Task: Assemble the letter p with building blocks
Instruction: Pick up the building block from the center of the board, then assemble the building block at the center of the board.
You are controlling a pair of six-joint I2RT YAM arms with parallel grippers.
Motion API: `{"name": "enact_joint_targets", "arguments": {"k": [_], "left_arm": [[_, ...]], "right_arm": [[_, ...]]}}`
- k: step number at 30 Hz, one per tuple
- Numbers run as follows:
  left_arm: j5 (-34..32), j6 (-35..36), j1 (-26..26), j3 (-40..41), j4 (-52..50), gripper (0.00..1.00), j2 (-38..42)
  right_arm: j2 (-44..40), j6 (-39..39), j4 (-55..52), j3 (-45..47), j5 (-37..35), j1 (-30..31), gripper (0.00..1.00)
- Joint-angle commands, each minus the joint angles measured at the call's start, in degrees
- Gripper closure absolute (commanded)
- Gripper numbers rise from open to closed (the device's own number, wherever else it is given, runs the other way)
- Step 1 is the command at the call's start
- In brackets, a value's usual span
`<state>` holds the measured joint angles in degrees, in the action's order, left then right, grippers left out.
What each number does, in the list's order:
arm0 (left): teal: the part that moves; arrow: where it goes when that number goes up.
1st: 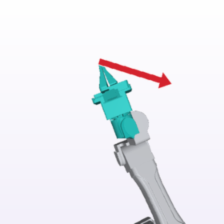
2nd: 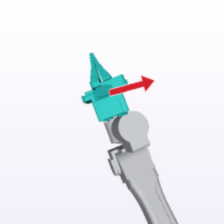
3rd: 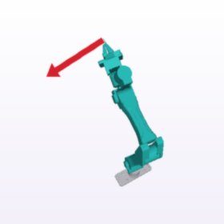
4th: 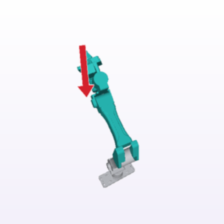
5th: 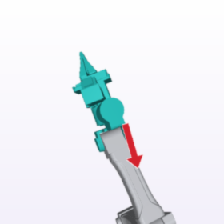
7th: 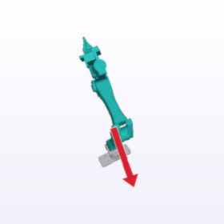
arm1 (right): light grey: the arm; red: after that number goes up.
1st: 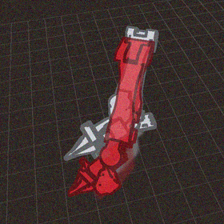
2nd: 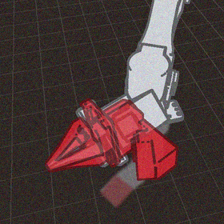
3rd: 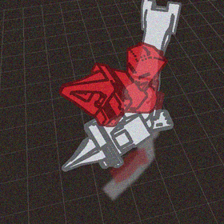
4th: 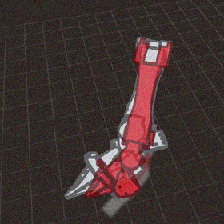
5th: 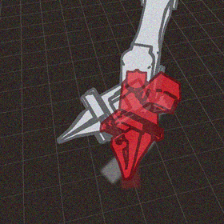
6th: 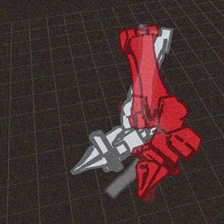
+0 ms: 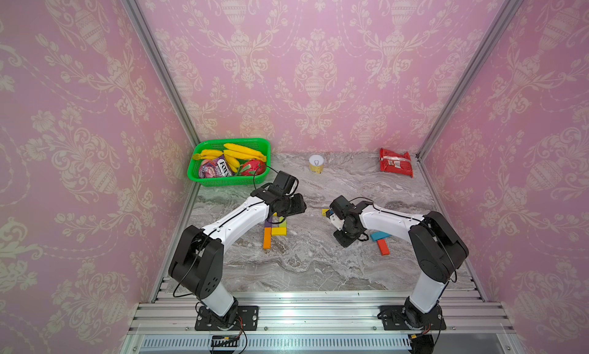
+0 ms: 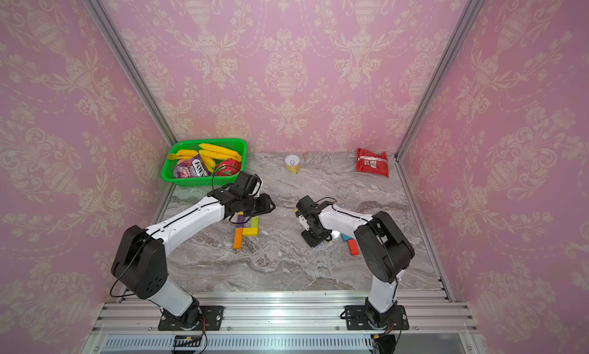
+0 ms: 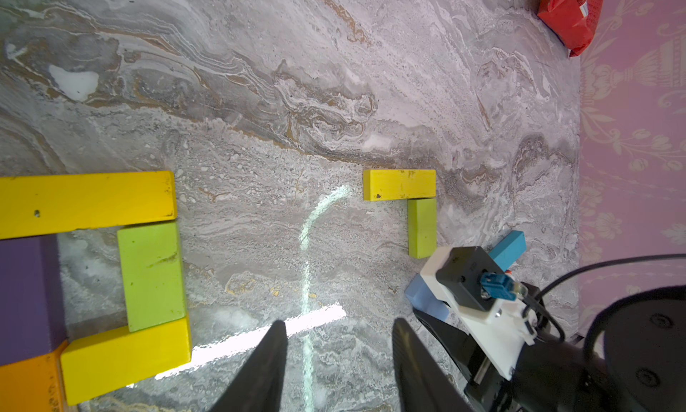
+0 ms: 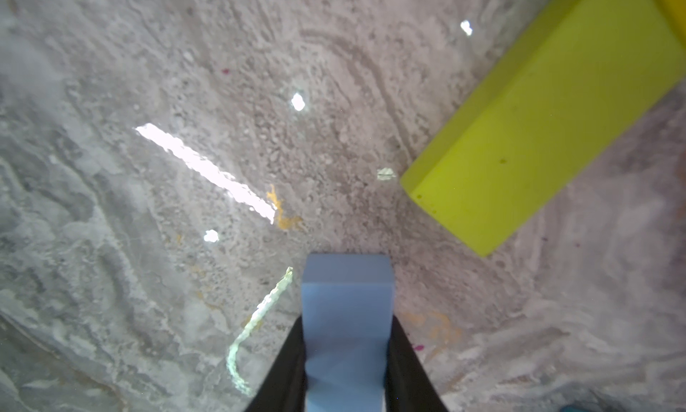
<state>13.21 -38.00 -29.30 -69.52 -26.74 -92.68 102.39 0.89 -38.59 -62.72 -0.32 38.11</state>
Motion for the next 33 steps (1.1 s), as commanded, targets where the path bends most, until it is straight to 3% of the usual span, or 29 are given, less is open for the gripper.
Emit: {"name": "enact_joint_targets", "arguments": {"k": [1, 5, 8, 18, 33], "left_arm": [[1.77, 1.19, 0.47, -0.02, 0.46, 0.51, 0.56], [2.30, 1.49, 0.47, 1.17, 0.98, 0.51, 0.76], [2.52, 1.78, 0.52, 1.99, 1.34, 0.51, 0.83], [4.80, 2.65, 3.39, 4.53, 1.87, 0.51, 1.62], [9.75, 2.04, 5.15, 4.78, 3.23, 0.52, -0.73]], "right_arm": [[1.87, -3.80, -3.30, 2.75, 0.01, 1.88, 0.73], [-2.31, -9.60, -1.19, 1.15, 1.91, 4.30, 0.77], [-3.43, -14.86, -1.04, -5.13, 1.98, 5.68, 0.83], [6.60, -27.76, -6.28, -21.08, -1.29, 7.39, 0.79], [13.83, -33.19, -5.76, -23.34, -4.36, 7.07, 0.73]]}}
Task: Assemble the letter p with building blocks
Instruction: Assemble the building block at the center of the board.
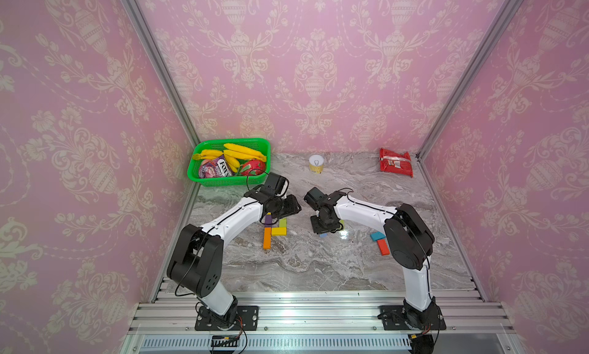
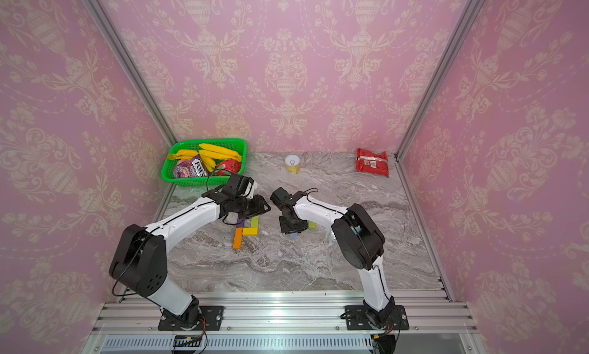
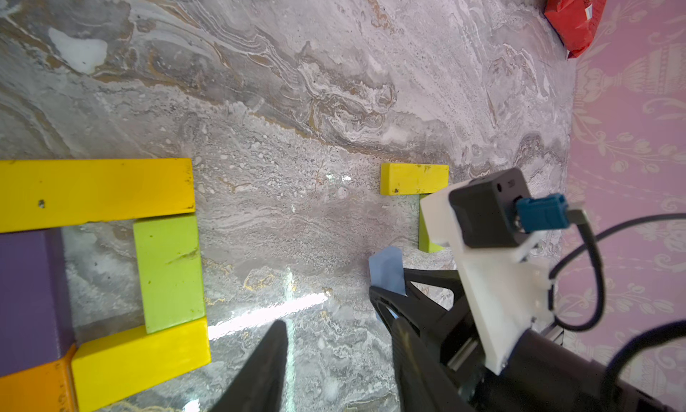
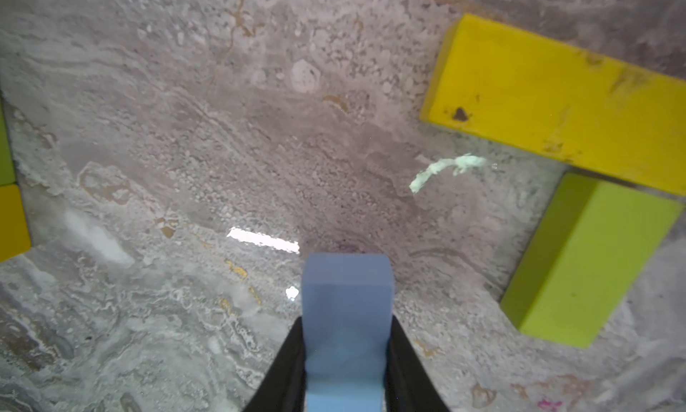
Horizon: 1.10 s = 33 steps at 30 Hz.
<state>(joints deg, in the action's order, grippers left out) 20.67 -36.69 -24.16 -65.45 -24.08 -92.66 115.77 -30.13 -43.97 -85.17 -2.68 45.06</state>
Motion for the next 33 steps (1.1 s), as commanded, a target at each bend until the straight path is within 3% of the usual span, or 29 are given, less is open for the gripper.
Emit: {"name": "enact_joint_targets", "arguments": {"k": [1, 4, 6, 9, 11, 15, 18, 20, 24, 26, 33], "left_arm": [[2.51, 0.72, -0.05, 0.72, 0.69, 0.52, -0.94], [2.88, 0.86, -0.57, 0.03, -0.13, 0.52, -2.16], [3.24, 1.02, -0.93, -0.62, -0.96, 0.53, -3.24], [3.08, 0.50, -1.28, -0.23, -0.55, 0.54, -3.49], [3.13, 0.14, -1.62, -0.21, -0.36, 0.55, -3.69], [4.04, -0.36, -3.65, -1.49, -1.34, 0.60, -5.62], [4.60, -1.42, -6.39, -1.62, -0.70, 0.66, -7.08], [5.82, -3.30, -7.68, -0.58, 1.36, 0.75, -8.13], [6.80, -8.25, -8.41, 3.73, 6.98, 0.95, -8.48], [5.77, -8.90, -8.92, 4.38, 7.60, 1.00, -8.27], [7.22, -10.14, -10.02, 2.65, 8.12, 1.00, -12.15]], "right_arm": [[0.17, -2.33, -0.12, -0.59, -2.43, 0.01, 0.70], [-1.78, -2.42, 1.78, 0.61, -4.35, -0.08, 0.57], [-4.29, -2.39, 3.71, 2.07, -5.79, -0.08, 0.41], [-8.60, -1.30, 6.93, 4.20, -7.23, -0.27, 0.30], [-11.83, -0.40, 9.16, 5.80, -7.81, -0.22, 0.29], [-17.03, -0.50, 11.63, 9.70, -6.80, -1.87, 0.38], [-18.49, -0.23, 12.47, 13.06, -5.41, -2.94, 0.53], [-19.81, -0.32, 15.36, 16.78, -3.37, -3.14, 0.62], [-22.35, -2.58, 22.58, 25.77, 1.10, -3.31, 0.90], [-23.07, -3.44, 25.42, 28.71, 2.70, -3.34, 0.90], [-21.77, -5.41, 30.93, 32.54, 7.65, -3.74, 0.90]]}}
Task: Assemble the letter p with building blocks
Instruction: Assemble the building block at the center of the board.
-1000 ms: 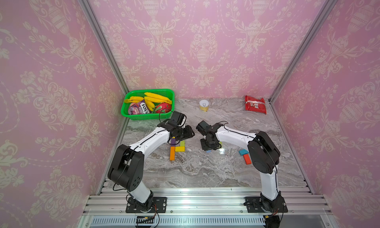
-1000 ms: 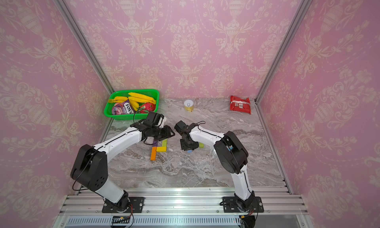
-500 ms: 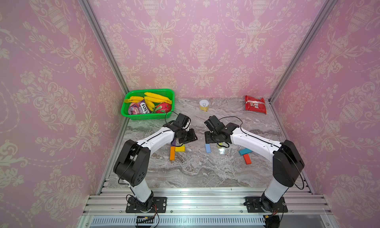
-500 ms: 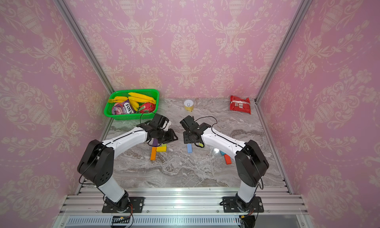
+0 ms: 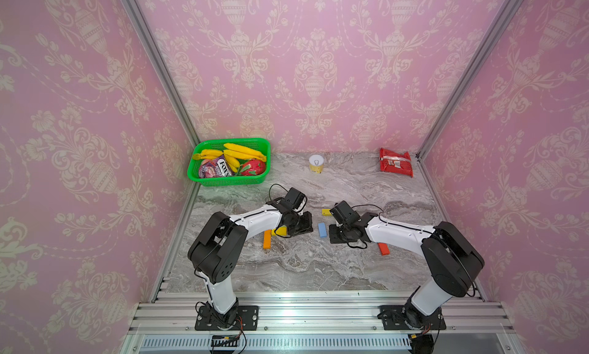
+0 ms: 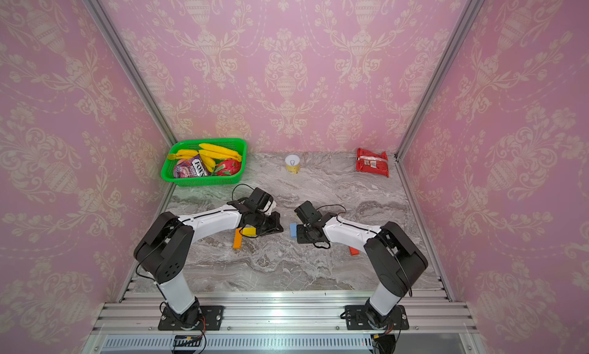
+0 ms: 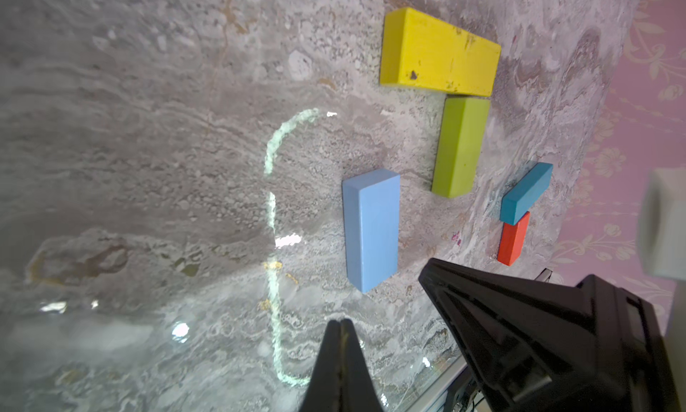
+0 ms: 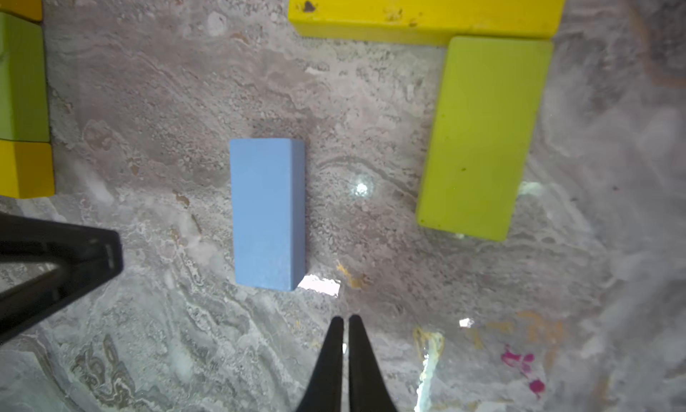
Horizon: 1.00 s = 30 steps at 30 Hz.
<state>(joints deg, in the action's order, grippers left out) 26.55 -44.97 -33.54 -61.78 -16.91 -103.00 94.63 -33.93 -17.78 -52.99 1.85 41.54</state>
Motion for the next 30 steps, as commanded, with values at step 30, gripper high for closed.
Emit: {"name": "enact_joint_targets", "arguments": {"k": [30], "left_arm": [[3.69, 0.50, -0.80, -10.37, -3.66, 1.00, -12.04]], "right_arm": [[9.01, -1.44, 0.56, -6.39, 4.48, -1.80, 0.91]]}}
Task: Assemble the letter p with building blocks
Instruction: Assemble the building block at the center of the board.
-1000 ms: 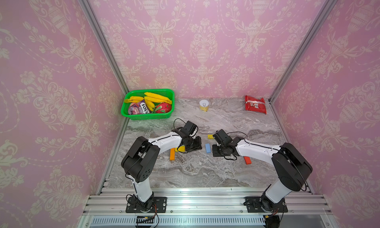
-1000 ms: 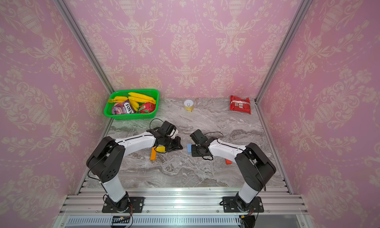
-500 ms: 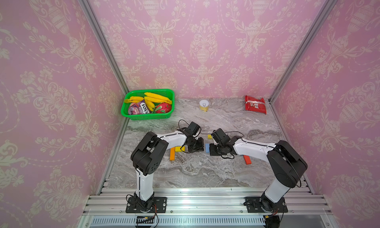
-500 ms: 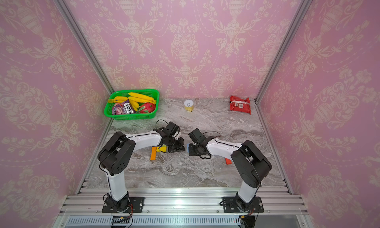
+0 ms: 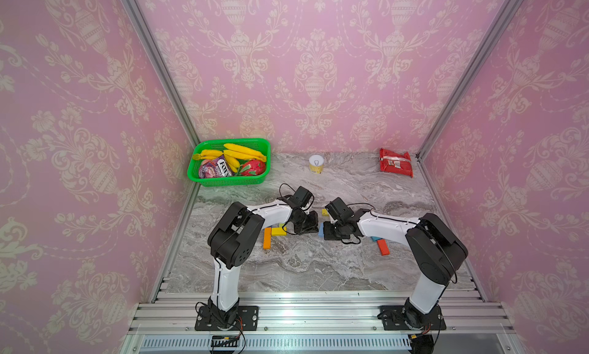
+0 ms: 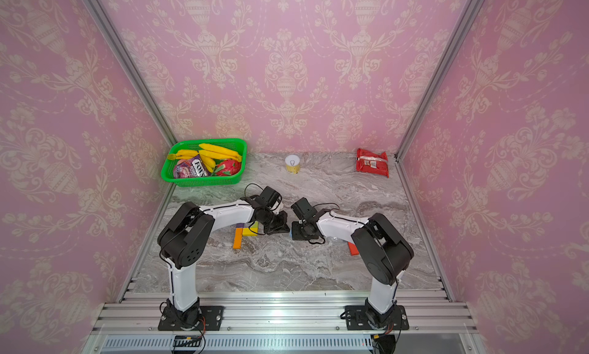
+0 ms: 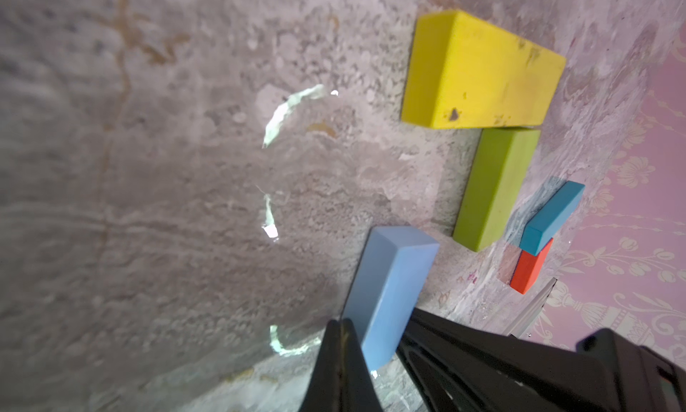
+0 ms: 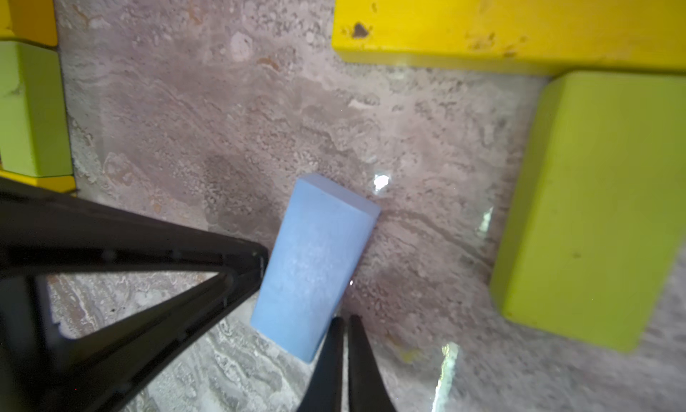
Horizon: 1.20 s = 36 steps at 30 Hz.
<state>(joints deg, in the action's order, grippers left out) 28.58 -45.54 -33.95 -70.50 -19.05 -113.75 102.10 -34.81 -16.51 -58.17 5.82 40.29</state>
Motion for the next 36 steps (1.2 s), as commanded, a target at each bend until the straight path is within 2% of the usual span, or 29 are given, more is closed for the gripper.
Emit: {"name": "enact_joint_targets", "arguments": {"k": [1, 14, 36], "left_arm": [[1.60, 1.06, -0.35, -1.79, -1.52, 1.00, -1.43], [1.76, 0.16, -0.32, -5.81, -2.08, 1.00, -4.36], [1.39, -0.68, 0.12, -7.67, -2.13, 1.00, -5.51]], "right_arm": [[1.80, -0.62, -0.70, -1.44, 0.64, -0.75, 0.91], [2.38, 0.70, -2.71, -4.62, 1.46, -3.35, 0.91], [4.57, 1.34, -4.71, -6.43, 2.39, -4.92, 0.91]]}}
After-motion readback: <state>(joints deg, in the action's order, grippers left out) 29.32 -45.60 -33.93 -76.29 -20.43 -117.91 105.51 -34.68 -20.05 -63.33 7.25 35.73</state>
